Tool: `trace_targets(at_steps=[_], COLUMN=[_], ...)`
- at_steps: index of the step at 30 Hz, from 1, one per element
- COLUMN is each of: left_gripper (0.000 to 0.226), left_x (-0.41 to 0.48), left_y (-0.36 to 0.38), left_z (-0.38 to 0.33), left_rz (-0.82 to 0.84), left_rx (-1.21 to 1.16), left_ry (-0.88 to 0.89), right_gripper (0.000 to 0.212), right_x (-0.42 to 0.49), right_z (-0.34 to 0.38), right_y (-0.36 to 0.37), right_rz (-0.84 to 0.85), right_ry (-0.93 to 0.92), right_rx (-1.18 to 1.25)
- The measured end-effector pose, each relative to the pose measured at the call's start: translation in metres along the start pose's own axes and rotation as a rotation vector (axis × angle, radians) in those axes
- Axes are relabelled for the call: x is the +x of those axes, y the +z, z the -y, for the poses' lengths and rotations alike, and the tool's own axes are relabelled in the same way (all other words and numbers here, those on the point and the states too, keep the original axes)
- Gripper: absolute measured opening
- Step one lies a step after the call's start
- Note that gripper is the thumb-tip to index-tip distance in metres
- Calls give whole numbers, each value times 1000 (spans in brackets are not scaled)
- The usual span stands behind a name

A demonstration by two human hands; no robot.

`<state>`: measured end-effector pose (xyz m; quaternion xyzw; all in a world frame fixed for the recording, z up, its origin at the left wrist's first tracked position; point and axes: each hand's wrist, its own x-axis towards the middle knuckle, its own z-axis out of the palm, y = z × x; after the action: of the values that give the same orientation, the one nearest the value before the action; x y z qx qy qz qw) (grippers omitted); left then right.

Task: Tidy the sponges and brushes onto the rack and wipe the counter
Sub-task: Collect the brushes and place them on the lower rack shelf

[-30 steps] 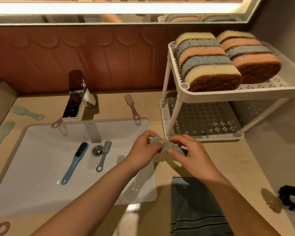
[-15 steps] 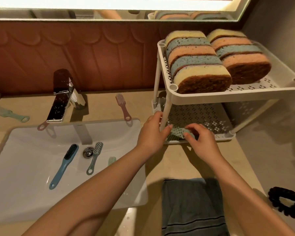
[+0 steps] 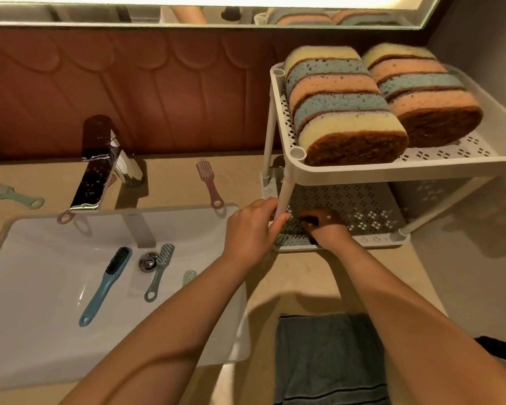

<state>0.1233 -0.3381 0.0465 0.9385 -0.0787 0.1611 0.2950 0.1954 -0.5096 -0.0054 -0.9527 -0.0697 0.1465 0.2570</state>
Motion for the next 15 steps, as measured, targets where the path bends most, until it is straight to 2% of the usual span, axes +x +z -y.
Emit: trace_targets(at_steps=[10, 15], left_gripper=[25, 31], left_x=[3, 0], left_y=[-4, -14], left_z=[-2, -3], left_rz=[58, 169], left_rx=[-34, -235], left_ry=[-59, -167], right_gripper=[30, 36], right_x=[-2, -21], right_z=[-6, -2], right_y=[7, 8], right_rz=[24, -112], right_ry=[-13, -29], right_rx=[-97, -27])
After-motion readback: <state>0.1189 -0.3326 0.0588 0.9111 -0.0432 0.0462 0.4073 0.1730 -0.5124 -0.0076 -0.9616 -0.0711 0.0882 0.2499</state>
